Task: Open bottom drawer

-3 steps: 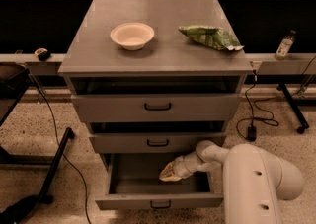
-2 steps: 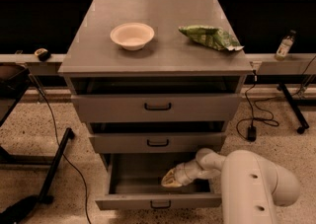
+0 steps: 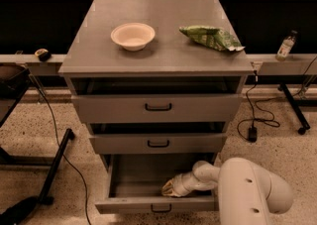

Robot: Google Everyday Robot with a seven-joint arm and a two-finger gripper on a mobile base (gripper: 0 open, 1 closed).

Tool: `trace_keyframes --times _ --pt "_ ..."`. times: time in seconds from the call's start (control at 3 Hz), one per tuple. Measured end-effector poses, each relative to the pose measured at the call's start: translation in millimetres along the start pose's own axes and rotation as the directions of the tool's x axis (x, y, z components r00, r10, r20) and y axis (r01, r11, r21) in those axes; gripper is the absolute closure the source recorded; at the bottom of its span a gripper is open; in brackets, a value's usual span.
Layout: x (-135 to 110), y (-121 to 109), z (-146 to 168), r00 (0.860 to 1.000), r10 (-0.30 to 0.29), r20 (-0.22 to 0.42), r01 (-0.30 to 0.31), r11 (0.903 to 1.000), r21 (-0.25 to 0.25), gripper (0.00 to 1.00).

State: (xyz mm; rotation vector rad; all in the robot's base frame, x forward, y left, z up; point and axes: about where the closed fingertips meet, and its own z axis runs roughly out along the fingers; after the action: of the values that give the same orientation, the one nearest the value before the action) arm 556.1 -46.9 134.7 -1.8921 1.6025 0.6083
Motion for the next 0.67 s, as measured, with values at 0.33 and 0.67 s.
trace_keyframes --times 0.33,0.67 --pt "-4.2 7.6 12.3 0.998 -0.051 -0.034 0.048 0.9957 -0.079 1.0" --pt "-19.4 29.1 17.7 0.997 -0.074 -0.026 0.067 0.9792 -0.192 1.0"
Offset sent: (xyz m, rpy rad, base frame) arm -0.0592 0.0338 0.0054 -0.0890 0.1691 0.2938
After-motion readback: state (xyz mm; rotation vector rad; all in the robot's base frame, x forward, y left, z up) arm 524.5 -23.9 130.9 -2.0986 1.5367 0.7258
